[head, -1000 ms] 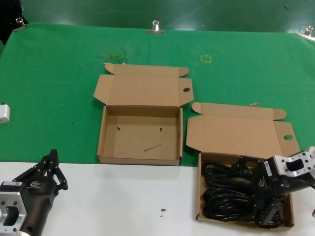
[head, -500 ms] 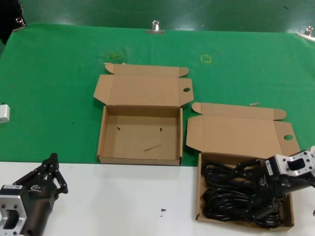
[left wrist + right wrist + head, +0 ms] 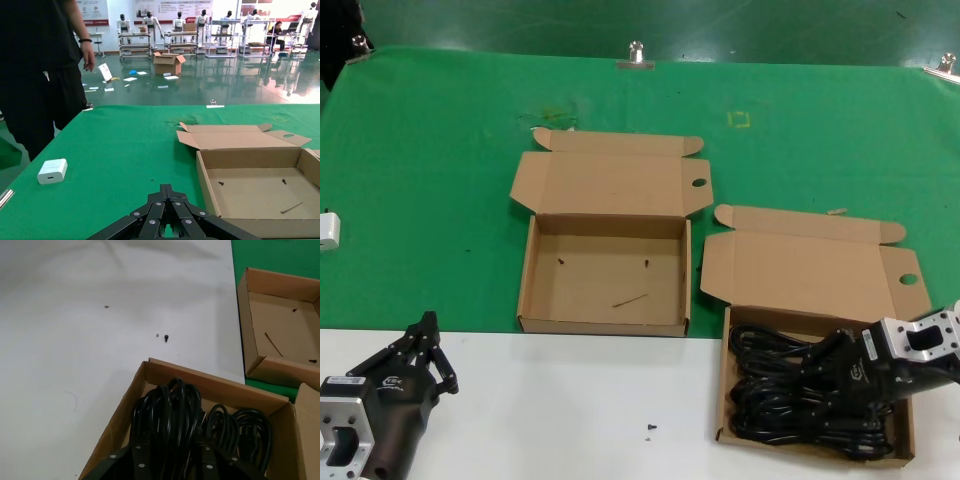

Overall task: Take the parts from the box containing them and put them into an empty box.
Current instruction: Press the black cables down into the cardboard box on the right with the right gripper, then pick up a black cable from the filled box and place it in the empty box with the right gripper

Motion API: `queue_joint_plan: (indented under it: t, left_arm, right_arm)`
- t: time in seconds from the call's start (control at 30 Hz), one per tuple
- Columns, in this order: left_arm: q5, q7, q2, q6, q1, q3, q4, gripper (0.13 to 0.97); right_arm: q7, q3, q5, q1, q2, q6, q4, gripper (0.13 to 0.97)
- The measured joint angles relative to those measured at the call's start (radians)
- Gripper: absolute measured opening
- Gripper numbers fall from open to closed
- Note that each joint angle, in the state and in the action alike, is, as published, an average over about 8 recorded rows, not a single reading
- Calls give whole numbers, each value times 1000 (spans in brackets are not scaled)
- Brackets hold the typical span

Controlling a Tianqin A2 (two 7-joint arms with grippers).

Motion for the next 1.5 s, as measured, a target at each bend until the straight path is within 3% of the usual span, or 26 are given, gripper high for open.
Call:
queue_joint_plan:
  t: [0.23, 0.53, 0.97, 1.27, 1.5]
  left_arm:
    - [0, 0, 0, 0, 0, 0, 0, 139]
    - [0, 0, 0, 0, 0, 0, 0, 139]
    - [0, 0, 0, 0, 1, 0, 0, 139]
    - [0, 0, 0, 0, 1, 0, 0, 139]
    - [0, 0, 0, 0, 2, 0, 0, 139]
  right_arm:
    - [10, 1, 2, -12, 7, 0, 22, 282]
    - [42, 8, 18, -43, 39, -18, 118, 234]
    - [166, 49, 85, -56, 106, -66, 307, 230]
    - [156, 74, 115, 13, 54, -38, 218, 230]
    - [61, 83, 118, 92, -42, 20, 44, 230]
